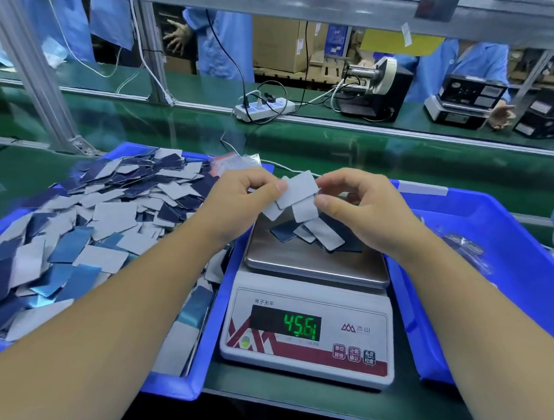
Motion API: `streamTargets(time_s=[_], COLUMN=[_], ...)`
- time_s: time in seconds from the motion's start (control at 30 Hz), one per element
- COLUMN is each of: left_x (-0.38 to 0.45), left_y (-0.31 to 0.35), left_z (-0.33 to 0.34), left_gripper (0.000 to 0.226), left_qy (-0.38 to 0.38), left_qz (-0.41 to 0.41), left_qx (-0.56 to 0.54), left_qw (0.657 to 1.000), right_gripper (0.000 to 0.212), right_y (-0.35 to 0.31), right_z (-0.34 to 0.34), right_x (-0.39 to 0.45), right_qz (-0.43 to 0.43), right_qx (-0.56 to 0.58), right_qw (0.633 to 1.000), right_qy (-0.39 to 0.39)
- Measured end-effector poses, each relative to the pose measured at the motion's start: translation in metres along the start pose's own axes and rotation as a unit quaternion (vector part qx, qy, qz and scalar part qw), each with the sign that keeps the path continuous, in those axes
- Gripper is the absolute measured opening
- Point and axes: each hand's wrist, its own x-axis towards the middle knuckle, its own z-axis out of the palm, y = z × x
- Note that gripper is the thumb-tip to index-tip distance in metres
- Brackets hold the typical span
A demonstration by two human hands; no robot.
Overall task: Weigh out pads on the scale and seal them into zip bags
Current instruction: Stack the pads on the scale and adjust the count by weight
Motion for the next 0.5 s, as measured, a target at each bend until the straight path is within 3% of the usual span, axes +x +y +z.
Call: streamTargets(time_s=[0.33,0.43,0.5], left_x=[0.005,0.01,0.011], left_y=[-0.003,-0.004,-0.004], left_z=[0.0,-0.009,-0.012], left_gripper=[0.025,0.029,0.028], left_qy=[0.012,0.062,0.086], left_qz=[0.004,-0.012,-0.009], left_qx=[0.01,-0.03,-0.038], left_qw=[1.0,0.998,0.995], right_gripper=[0.013,0.017,0.014], right_y=[0.003,0.005,0.006], right_z=[-0.009,-0.013,-0.01], right_x=[0.002,0.001,-0.001], right_qz=[0.023,0.05,0.059], right_qx=[0.097,0.086,0.016], right_qw=[0.995,0.995,0.997], right_qy=[-0.003,-0.02,-0.044])
